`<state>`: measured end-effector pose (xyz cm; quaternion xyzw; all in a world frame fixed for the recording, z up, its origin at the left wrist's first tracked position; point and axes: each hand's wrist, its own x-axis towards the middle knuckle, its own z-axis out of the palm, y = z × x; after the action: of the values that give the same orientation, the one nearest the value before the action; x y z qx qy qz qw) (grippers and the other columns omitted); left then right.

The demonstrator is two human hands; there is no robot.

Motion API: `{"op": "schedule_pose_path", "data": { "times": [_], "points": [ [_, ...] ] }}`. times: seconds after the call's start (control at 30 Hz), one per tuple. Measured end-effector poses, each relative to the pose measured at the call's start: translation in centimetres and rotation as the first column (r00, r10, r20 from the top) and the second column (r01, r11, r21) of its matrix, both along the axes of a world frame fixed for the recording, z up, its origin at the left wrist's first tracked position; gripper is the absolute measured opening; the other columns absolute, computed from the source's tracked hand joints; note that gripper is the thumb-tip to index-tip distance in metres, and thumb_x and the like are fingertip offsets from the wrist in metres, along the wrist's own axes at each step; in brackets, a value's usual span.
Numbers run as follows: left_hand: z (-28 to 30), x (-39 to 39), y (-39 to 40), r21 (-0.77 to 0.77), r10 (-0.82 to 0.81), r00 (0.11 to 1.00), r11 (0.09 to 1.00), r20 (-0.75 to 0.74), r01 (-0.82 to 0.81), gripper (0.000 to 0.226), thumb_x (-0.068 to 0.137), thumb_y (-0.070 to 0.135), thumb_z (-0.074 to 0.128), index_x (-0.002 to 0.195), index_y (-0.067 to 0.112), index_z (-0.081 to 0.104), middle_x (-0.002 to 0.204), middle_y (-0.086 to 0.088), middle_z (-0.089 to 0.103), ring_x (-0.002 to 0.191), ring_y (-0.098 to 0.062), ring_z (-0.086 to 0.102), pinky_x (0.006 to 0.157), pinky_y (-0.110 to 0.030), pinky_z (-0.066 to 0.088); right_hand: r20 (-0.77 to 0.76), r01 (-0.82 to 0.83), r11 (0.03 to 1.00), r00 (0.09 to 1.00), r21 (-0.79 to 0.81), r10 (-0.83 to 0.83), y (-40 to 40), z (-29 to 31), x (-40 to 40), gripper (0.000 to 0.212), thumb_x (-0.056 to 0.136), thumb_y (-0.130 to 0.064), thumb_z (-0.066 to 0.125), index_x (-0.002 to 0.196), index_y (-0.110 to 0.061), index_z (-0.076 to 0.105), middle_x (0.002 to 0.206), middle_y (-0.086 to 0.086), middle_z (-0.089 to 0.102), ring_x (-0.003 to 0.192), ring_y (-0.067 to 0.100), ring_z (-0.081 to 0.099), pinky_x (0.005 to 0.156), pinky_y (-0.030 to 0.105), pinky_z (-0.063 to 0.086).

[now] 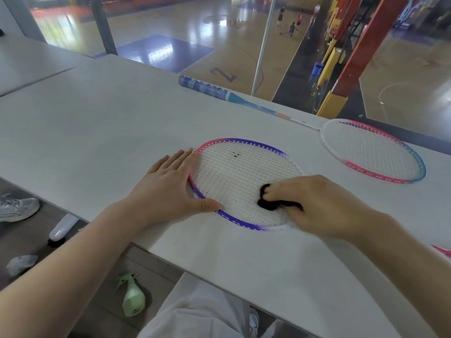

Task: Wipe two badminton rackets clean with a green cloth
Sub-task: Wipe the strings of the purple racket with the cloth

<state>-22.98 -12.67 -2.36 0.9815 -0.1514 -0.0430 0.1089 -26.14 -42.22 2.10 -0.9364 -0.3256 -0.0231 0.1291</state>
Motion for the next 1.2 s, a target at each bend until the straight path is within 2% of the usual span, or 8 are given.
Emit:
{"op": "schedule_pose_path", "data": {
  "times": [0.13, 0.27, 0.47, 0.63, 0.8, 0.97, 1.1, 1.2],
  "points": [
    [0.1, 0.1, 0.0, 0.01, -0.008, 1.0, 1.0, -0.014, 0.008, 0.136, 0.048, 0.105, 0.019, 0.155, 0.027, -0.012, 0.164, 0.01, -0.007, 0.149, -0.007, -0.009, 0.119, -0.029, -0.006, 0.095, 0.031, 0.999, 0.995, -0.012, -0.029, -3.2, -0.3, -1.6, 0.038, 0.066, -0.009, 0.056, 0.096, -0.024, 0.076, 0.099, -0.014, 0.074, 0.09, 0.007, 0.066, 0.072, 0.036, 0.061],
    [0.0, 0.1, 0.0, 0.004, -0.008, 1.0, 1.0, -0.022, 0.008, 0.136, 0.047, 0.105, 0.02, 0.155, 0.027, -0.012, 0.164, 0.01, -0.008, 0.149, -0.006, -0.01, 0.119, -0.028, -0.008, 0.158, -0.021, 1.0, 0.987, -0.014, 0.023, -2.7, -0.9, -1.4, 0.038, 0.075, -0.012, 0.047, 0.1, -0.019, 0.074, 0.104, -0.011, 0.073, 0.095, 0.006, 0.064, 0.072, 0.029, 0.059],
    [0.2, 0.2, -0.2, 0.027, 0.002, 1.0, 1.0, -0.029, -0.001, 0.137, 0.046, 0.105, 0.018, 0.155, 0.027, -0.012, 0.164, 0.009, -0.007, 0.149, -0.007, -0.011, 0.118, -0.028, -0.008, 0.081, -0.007, 0.989, 0.997, -0.15, 0.02, 1.8, -1.3, 2.3, 0.037, 0.082, -0.002, 0.063, 0.116, -0.016, 0.066, 0.112, -0.002, 0.07, 0.1, 0.023, 0.067, 0.081, 0.043, 0.057],
    [0.2, -0.1, -0.1, 0.014, -0.011, 1.0, 1.0, 0.006, 0.011, 0.134, 0.048, 0.103, 0.015, 0.155, 0.027, -0.011, 0.164, 0.009, -0.007, 0.149, -0.006, -0.011, 0.117, -0.026, -0.01, 0.068, -0.076, 0.982, 0.994, -0.173, 0.089, 8.0, -1.2, 6.5, 0.022, 0.091, -0.01, 0.055, 0.109, -0.02, 0.064, 0.101, -0.005, 0.07, 0.089, 0.016, 0.065, 0.078, 0.036, 0.057],
    [0.2, 0.0, -0.1, -0.015, -0.005, 1.0, 1.0, 0.024, 0.006, 0.137, 0.044, 0.106, 0.014, 0.155, 0.03, -0.011, 0.164, 0.011, -0.002, 0.15, -0.007, -0.007, 0.12, -0.028, -0.007, 0.055, -0.096, 0.985, 0.993, -0.141, 0.105, 11.8, -0.7, 8.1, 0.034, 0.092, -0.013, 0.061, 0.125, -0.023, 0.061, 0.117, -0.005, 0.067, 0.102, 0.014, 0.063, 0.088, 0.027, 0.05],
    [0.1, -0.2, -0.2, -0.002, 0.002, 1.0, 1.0, 0.01, -0.002, 0.136, 0.047, 0.104, 0.016, 0.156, 0.028, -0.01, 0.164, 0.01, -0.005, 0.149, -0.006, -0.01, 0.119, -0.028, -0.008, -0.011, -0.065, 0.99, 0.998, -0.126, 0.064, 9.3, -0.6, 6.9, 0.022, 0.094, -0.017, 0.056, 0.113, -0.023, 0.067, 0.103, -0.007, 0.07, 0.091, 0.013, 0.063, 0.083, 0.032, 0.055],
    [0.3, -0.1, -0.2, 0.008, 0.005, 1.0, 1.0, -0.007, -0.005, 0.137, 0.046, 0.104, 0.016, 0.155, 0.027, -0.01, 0.164, 0.008, -0.006, 0.149, -0.007, -0.01, 0.121, -0.03, -0.006, -0.036, -0.016, 0.996, 0.999, -0.091, 0.012, 5.0, -0.7, 4.5, 0.029, 0.095, -0.016, 0.056, 0.119, -0.027, 0.068, 0.117, -0.01, 0.069, 0.107, 0.016, 0.064, 0.091, 0.037, 0.052],
    [0.3, -0.1, -0.2, 0.009, 0.005, 1.0, 1.0, -0.005, -0.005, 0.138, 0.045, 0.105, 0.016, 0.155, 0.027, -0.009, 0.164, 0.008, -0.005, 0.15, -0.008, -0.008, 0.122, -0.032, -0.003, 0.012, 0.003, 0.999, 1.0, -0.046, -0.003, 1.3, -0.6, 2.2, 0.033, 0.084, -0.006, 0.062, 0.111, -0.021, 0.073, 0.112, -0.006, 0.072, 0.103, 0.019, 0.068, 0.087, 0.042, 0.055]
  ]
}}
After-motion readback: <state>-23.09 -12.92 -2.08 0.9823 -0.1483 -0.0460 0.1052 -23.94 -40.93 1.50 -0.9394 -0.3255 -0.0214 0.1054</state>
